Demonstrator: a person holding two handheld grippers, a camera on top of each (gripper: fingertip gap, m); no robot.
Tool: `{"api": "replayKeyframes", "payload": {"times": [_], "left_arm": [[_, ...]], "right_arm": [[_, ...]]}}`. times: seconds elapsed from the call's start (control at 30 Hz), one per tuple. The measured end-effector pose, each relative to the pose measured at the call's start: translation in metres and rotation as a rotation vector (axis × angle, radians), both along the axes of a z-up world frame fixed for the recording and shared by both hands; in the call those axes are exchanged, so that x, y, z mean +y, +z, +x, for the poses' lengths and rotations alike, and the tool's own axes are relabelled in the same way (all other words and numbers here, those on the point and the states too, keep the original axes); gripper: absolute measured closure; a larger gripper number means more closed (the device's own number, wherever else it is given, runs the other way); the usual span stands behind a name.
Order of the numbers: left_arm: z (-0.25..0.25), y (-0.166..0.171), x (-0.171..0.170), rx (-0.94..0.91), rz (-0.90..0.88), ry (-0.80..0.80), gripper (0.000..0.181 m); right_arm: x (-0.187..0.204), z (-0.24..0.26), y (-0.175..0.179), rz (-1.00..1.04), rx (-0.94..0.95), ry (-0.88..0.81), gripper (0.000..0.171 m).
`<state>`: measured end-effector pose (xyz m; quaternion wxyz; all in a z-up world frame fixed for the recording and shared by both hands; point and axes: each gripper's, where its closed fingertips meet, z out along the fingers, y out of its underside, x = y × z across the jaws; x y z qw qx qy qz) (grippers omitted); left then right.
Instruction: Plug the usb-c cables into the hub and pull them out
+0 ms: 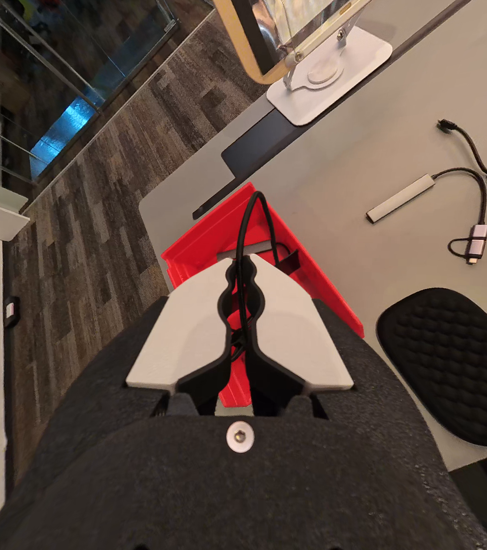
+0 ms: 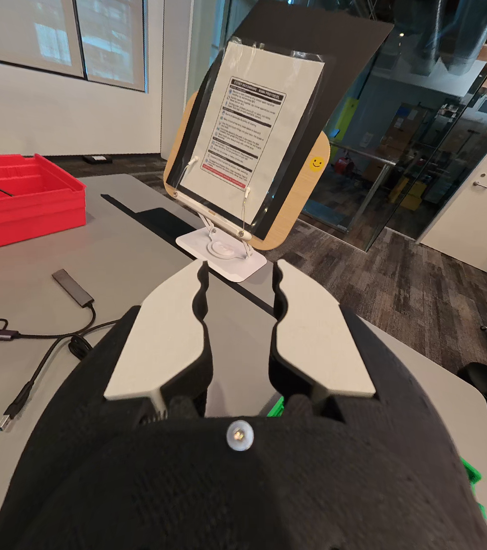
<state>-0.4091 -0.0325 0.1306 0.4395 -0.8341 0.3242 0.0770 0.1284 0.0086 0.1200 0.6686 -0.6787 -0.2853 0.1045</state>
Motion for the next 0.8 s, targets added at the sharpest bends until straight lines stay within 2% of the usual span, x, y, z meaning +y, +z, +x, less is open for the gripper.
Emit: {"api": "replayKeyframes", "payload": {"times": [0.17,0.33,0.53,0.7,0.8], "left_arm": [[0.032,0.010,-0.013,0.022,0.007,-0.061,0.177],[0.100,0.015,-0.030,-0.046,0.005,-0.221,0.177],[0.208,-0.016,-0.042,-0.163,-0.077,-0.508,0.177],[0.287,-0.044,-0.033,-0.226,-0.126,-0.678,0.177],[0.323,-0.052,-0.023,-0.229,-0.127,-0.762,0.177]], "right_arm": [[0.001,-0.002,-0.003,-0.008,-0.020,-0.002,0.129],[-0.005,-0.012,0.001,0.002,-0.022,0.039,0.129],[-0.021,-0.039,0.004,0.022,-0.054,0.167,0.129],[-0.043,-0.064,0.005,0.054,-0.103,0.314,0.126],[-0.047,-0.076,0.001,0.065,-0.141,0.347,0.125]]}}
